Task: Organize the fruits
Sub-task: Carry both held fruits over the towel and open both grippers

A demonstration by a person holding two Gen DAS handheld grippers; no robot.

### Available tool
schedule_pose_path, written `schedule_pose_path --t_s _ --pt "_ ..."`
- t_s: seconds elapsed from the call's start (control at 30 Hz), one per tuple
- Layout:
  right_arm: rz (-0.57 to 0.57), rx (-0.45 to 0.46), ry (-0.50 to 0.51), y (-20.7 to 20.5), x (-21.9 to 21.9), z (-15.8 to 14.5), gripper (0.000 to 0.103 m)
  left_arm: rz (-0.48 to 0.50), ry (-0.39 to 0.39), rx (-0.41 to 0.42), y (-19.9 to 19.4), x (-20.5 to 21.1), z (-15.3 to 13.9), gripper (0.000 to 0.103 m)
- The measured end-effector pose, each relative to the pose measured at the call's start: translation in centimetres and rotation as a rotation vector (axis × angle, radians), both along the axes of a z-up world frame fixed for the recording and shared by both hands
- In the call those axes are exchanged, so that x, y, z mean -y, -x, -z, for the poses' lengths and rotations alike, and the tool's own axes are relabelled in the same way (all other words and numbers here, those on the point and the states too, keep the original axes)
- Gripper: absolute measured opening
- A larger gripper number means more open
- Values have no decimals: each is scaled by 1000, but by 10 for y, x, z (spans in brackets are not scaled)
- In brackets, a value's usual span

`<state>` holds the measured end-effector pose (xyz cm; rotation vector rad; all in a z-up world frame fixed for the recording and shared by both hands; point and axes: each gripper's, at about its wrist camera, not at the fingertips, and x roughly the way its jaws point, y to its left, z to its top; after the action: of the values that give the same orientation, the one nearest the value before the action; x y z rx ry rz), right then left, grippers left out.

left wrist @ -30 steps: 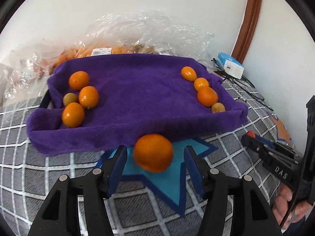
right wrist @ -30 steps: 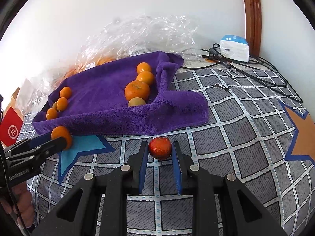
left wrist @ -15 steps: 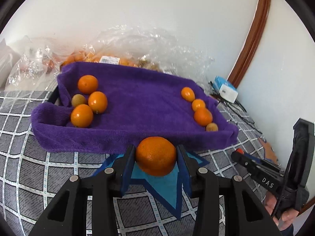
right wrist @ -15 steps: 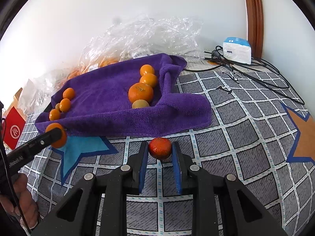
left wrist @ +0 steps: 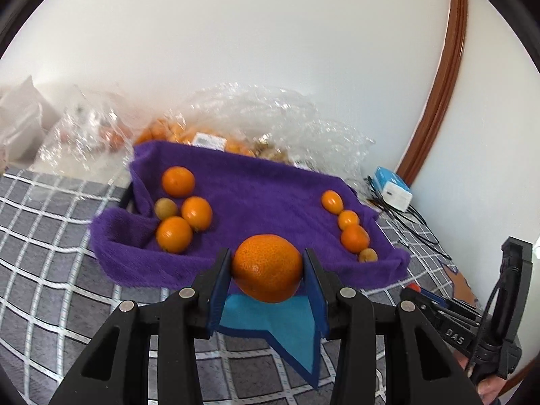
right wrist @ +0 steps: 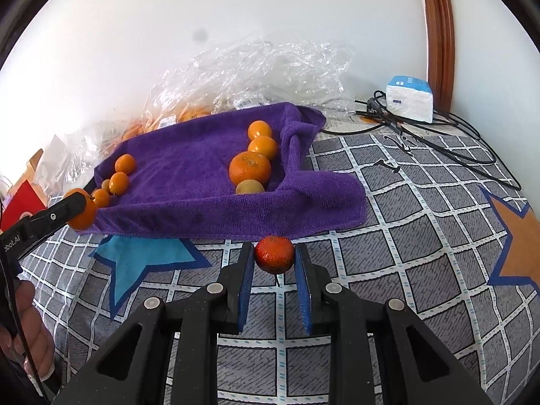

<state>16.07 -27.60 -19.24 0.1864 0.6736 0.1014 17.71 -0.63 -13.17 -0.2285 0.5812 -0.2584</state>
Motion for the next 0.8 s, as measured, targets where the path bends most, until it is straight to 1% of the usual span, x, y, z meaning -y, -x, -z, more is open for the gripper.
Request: schedule_pose_path --t_s 0.17,0.27,0.43,0.63,0.8 --pt "-4 20 12 2 -3 -3 24 -35 2 27 1 -9 -6 40" --pt "-8 30 -6 3 -2 -6 24 -54 19 27 0 -16 -8 40" --pt "-24 21 -32 0 -2 -13 24 -96 23 31 -2 -26 -8 40" --pt "-56 47 -2 -9 -6 -35 24 -152 48 43 -4 -46 -12 40" --pt "-73 69 6 -25 -8 -55 24 -200 31 53 -5 -56 -13 40"
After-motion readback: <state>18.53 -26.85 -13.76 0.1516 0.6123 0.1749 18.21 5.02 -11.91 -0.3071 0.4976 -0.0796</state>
